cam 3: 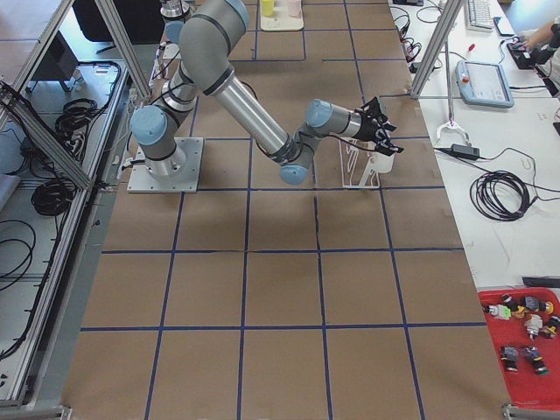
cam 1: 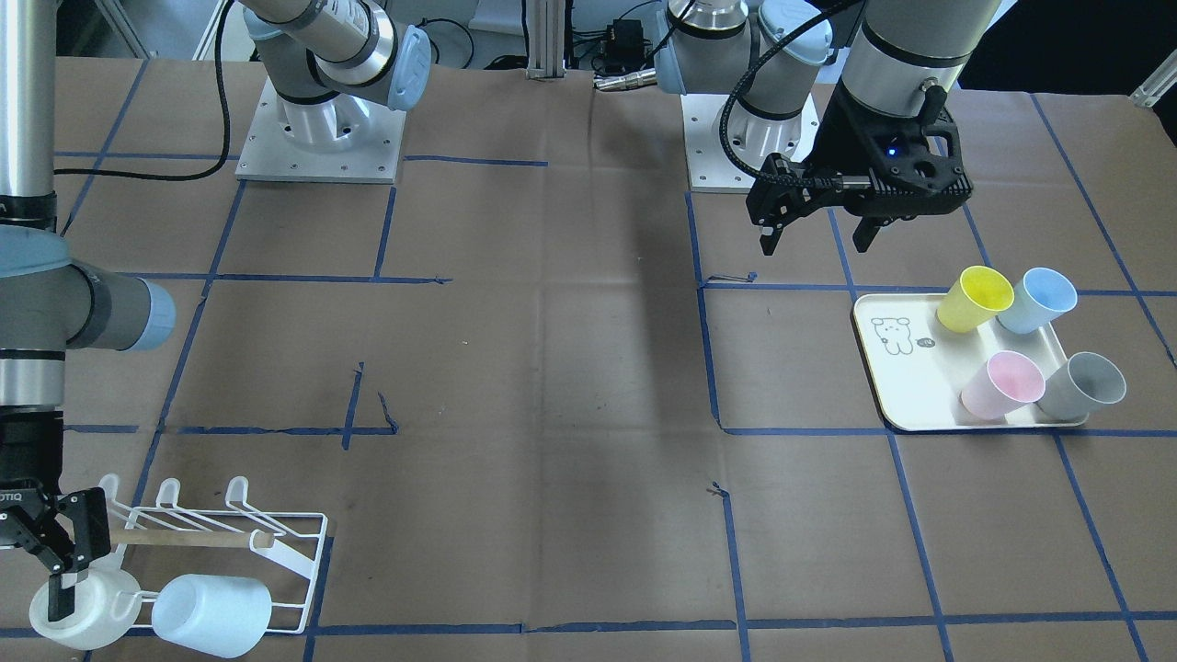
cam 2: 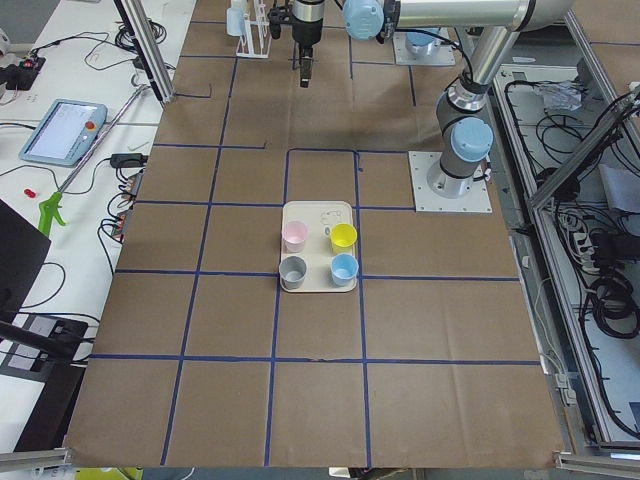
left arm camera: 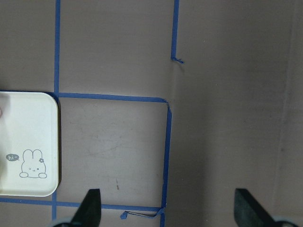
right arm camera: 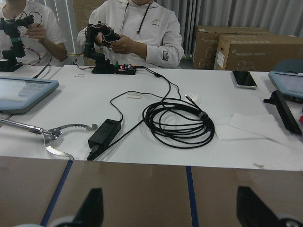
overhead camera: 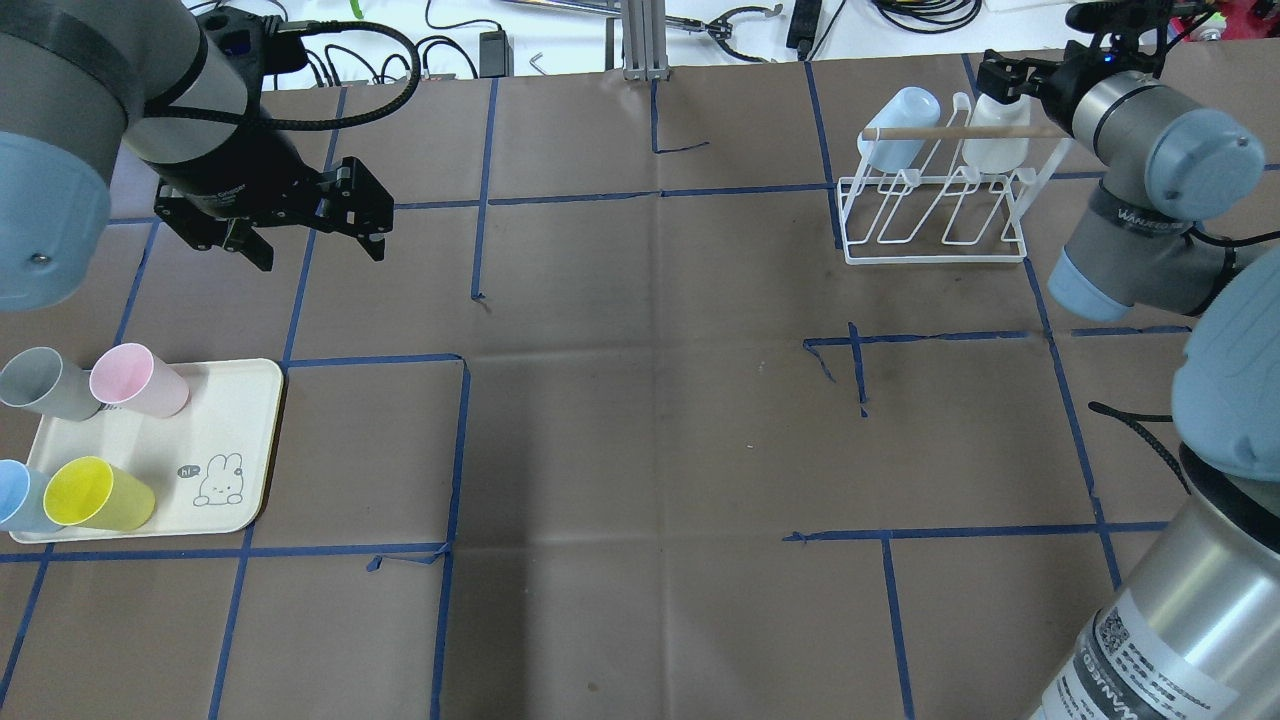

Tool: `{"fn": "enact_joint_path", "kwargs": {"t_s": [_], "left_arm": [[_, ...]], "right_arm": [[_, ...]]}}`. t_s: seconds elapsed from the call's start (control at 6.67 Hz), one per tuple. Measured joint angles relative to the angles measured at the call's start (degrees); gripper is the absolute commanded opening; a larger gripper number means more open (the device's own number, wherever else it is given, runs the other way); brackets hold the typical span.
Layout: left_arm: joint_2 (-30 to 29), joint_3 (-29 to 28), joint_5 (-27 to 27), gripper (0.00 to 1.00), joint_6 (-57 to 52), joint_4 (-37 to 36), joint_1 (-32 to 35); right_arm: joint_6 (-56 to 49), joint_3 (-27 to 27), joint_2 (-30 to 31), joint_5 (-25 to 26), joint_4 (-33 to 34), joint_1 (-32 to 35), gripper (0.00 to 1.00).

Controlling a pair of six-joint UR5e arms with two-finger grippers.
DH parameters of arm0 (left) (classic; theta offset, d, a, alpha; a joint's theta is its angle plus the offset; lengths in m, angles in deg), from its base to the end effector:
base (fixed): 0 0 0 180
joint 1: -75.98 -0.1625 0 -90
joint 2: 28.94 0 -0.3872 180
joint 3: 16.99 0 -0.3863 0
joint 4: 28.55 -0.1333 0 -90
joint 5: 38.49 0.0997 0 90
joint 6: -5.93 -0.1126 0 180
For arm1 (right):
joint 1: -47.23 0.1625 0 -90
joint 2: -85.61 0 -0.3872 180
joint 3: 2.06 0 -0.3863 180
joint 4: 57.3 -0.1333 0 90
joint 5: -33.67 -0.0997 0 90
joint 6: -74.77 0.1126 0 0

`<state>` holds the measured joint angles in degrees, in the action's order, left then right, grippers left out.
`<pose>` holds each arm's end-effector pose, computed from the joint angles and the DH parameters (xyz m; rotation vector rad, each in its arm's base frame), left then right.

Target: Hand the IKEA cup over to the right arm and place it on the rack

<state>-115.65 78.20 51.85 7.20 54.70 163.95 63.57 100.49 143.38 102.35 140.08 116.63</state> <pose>-0.1158 -0.4771 0.4325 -0.0906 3.1310 -0.1326 -0.0549 -0.6414 0.2582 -0.0841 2.6336 -1.6658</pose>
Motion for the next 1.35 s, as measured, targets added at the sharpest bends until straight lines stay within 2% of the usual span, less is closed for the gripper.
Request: {"fn": "enact_joint_path", "kwargs": {"t_s": [0.45, 0.75, 0.9, 1.05, 1.35], "left_arm": [[0.0, 0.0, 0.0, 1.0, -0.3, -0.2, 0.0], [0.0, 0.0, 0.0, 1.0, -0.5, -0.5, 0.0], [-0.1, 0.0, 0.0, 1.0, -0.5, -0.7, 0.0], [-0.2, 0.0, 0.1, 1.0, -0.5, -1.0, 0.0], [-0.2, 0.1, 0.0, 1.0, -0.4, -1.9, 0.0]], "right_arm": [[0.1, -0.2, 10.0, 0.1, -18.4, 0.6, 1.0], [-0.1, -0.4, 15.8, 0.7, -34.2, 2.5, 1.0], [-0.2, -1.0, 17.9, 2.7, -42.4, 4.3, 1.0], [0.1, -2.3, 19.4, 5.1, -50.9, 6.2, 1.0], [0.8, -8.2, 22.6, 9.1, -74.0, 11.0, 1.0]]}}
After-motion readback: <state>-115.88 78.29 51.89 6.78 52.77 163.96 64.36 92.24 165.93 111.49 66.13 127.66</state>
